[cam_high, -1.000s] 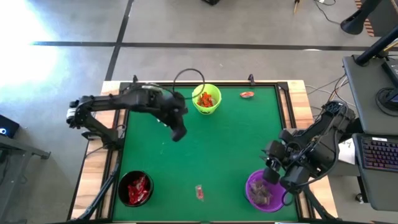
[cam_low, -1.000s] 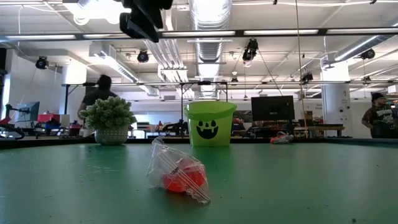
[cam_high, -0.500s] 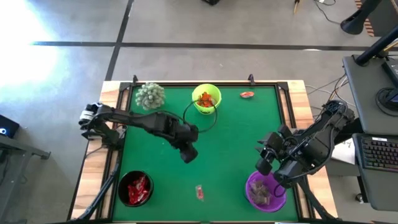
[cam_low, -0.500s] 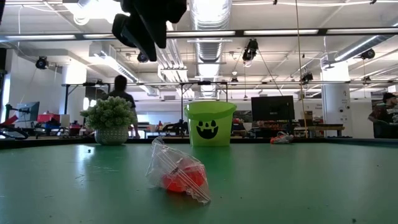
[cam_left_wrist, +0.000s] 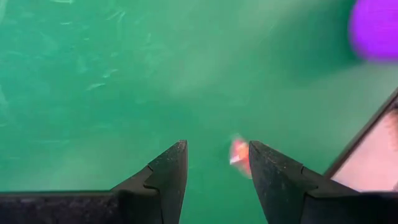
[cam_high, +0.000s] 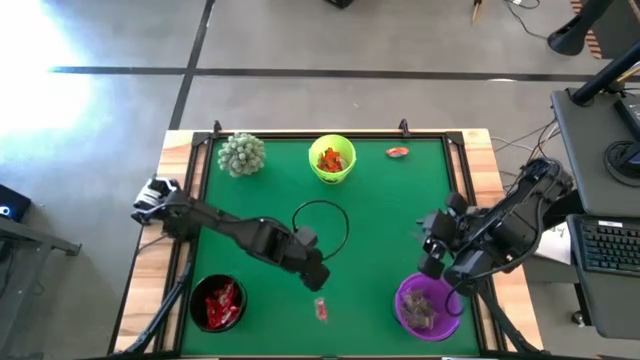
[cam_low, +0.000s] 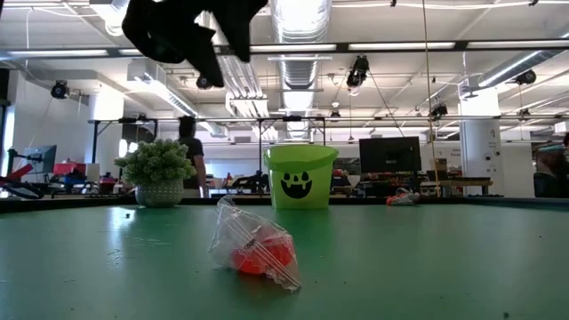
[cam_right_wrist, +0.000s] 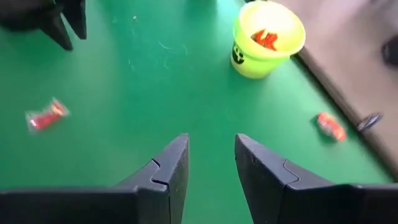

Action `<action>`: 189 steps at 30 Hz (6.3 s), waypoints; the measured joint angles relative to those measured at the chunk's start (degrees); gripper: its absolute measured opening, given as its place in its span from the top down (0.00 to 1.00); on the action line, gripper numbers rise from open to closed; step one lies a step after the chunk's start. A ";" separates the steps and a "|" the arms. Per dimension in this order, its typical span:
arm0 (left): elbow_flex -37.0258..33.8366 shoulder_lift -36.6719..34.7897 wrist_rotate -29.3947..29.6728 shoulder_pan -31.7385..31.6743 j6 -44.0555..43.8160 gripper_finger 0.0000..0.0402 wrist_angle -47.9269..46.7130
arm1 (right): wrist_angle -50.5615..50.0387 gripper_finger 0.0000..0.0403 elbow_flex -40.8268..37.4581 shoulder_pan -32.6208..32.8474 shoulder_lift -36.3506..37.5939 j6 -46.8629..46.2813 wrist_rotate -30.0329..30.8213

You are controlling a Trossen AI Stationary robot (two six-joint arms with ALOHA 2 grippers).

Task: Organize candy in baskets
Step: Put the red candy into the violet bucket

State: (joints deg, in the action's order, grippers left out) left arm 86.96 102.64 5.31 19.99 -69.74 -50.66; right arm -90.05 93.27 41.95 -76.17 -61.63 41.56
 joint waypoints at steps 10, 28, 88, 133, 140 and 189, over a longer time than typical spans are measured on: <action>0.02 4.92 5.01 4.79 -19.46 0.62 4.86 | 0.01 0.68 0.02 0.00 4.25 13.75 0.02; 7.40 19.00 -1.71 8.15 -32.80 0.62 8.99 | 0.05 0.69 0.02 0.00 6.57 15.20 0.04; 47.80 35.19 4.84 8.09 -18.09 1.00 -29.80 | 0.11 0.68 -0.15 0.02 6.57 14.32 -5.20; 40.11 34.05 1.15 8.60 38.96 0.70 -17.49 | 0.83 0.68 -0.57 0.00 6.52 7.57 -5.53; 37.31 34.24 0.07 8.32 39.12 0.70 -14.29 | 0.99 0.68 -0.57 0.00 6.52 7.57 -5.55; 44.46 26.96 -1.20 2.10 54.39 1.00 -28.98 | 8.14 0.67 -0.55 0.74 5.88 3.42 -13.68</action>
State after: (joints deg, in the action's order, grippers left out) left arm 131.42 129.60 4.11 22.09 -15.35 -79.64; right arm -81.90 92.73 42.70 -70.29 -58.21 27.88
